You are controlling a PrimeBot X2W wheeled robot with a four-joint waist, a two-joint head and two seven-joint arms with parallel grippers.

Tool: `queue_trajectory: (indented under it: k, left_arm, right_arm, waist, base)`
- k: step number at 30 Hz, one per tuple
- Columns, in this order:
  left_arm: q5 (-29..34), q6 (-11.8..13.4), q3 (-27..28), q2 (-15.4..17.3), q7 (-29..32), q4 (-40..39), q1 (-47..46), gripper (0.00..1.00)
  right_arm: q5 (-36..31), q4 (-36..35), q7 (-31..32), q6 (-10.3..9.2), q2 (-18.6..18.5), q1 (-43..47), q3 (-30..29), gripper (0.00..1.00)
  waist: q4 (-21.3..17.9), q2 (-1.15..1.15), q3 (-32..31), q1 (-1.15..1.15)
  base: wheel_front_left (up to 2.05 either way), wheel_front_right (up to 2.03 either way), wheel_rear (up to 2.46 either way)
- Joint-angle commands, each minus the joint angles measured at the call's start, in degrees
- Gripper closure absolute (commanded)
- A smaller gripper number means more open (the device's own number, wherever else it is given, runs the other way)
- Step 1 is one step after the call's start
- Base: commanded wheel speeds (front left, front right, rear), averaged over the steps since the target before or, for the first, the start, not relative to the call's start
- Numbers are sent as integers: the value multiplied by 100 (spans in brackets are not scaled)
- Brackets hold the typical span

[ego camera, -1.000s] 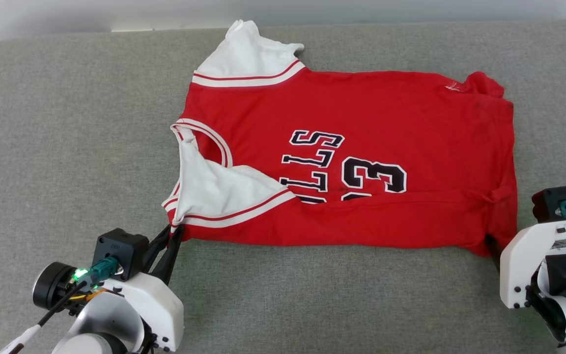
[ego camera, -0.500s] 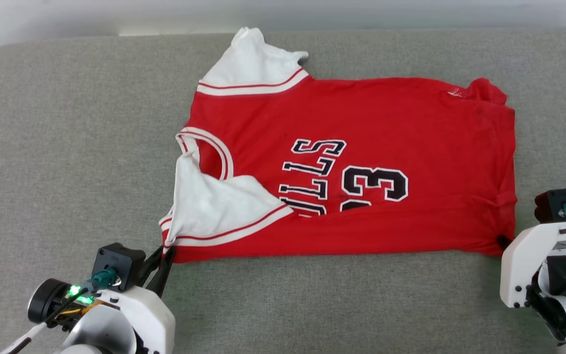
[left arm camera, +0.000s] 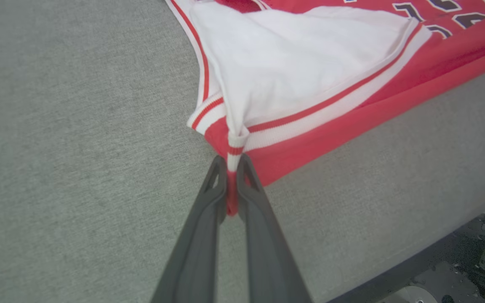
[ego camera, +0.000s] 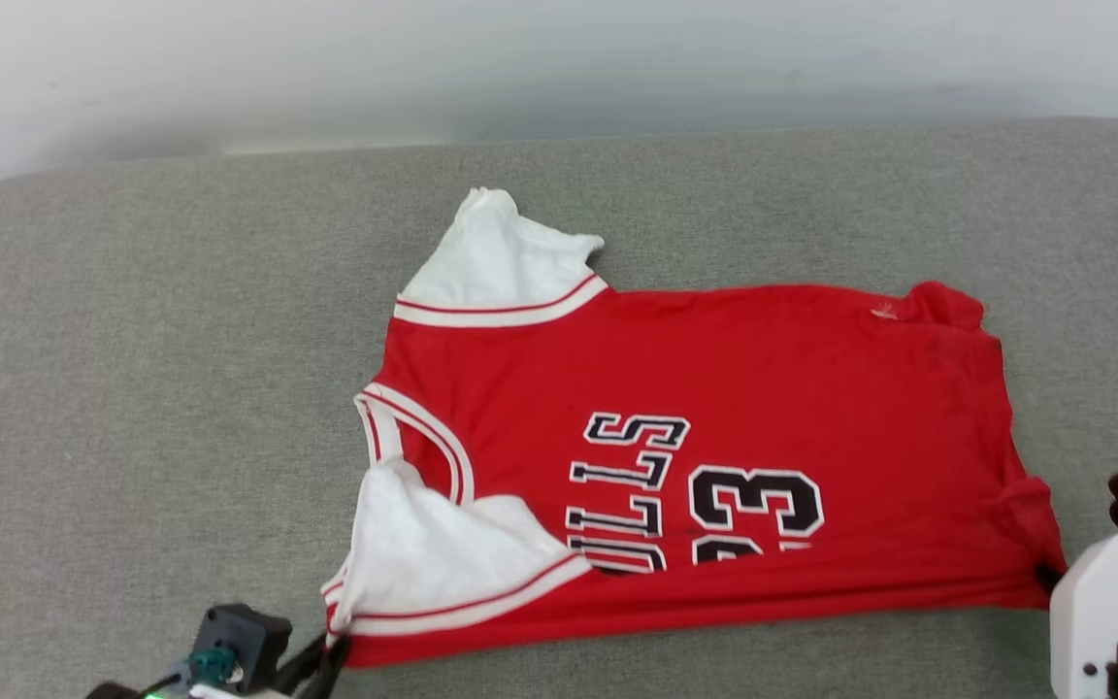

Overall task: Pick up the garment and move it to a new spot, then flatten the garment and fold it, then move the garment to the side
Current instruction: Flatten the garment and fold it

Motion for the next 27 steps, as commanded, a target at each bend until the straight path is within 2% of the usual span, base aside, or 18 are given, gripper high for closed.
queue_trajectory:
  k: [1,8,10,13,14,15,16,22,27]
  left_arm:
    - [-41,35,9,47,23,-1,125,100]
    - [-108,-47,-192,-69,17,238,293,100]
    - [-83,-133,-293,-170,-55,509,221,100]
    - [-100,-242,-342,-295,-206,703,130,100]
    - [-81,-308,-374,-307,-266,747,107,70]
    - [-46,-369,-414,-313,-319,806,73,32]
    - [-31,-408,-430,-327,-374,860,56,0]
    - [-74,-406,-253,-453,-840,1030,-20,0]
    - [-87,-311,112,-662,-1711,1063,-165,0]
  right_arm:
    - [50,-124,83,-12,-65,158,-83,100]
    - [59,-348,243,-12,-14,635,-216,100]
    - [-61,-221,126,-12,-77,697,-203,100]
    - [-27,-37,16,-12,27,656,-186,100]
    - [-37,18,-15,-12,57,633,-199,100]
    - [-69,67,-73,-11,47,604,-185,57]
    - [-75,126,-138,-12,50,570,-187,0]
    - [85,199,-490,-9,164,396,-249,0]
    - [304,-120,-1092,-9,73,209,-126,0]
  waist:
    - [-20,0,-24,0]
    - [-42,0,-53,0]
    - [-62,0,-40,0]
    - [-73,0,-24,0]
    - [-77,0,-27,0]
    - [-75,0,-44,0]
    - [-71,0,-79,0]
    - [-55,0,-292,0]
    - [-43,0,-487,0]
  base:
    - [0,0,0]
    - [0,0,0]
    - [0,0,0]
    - [0,0,0]
    - [0,0,0]
    - [0,0,0]
    - [0,0,0]
    - [0,0,0]
    - [0,0,0]
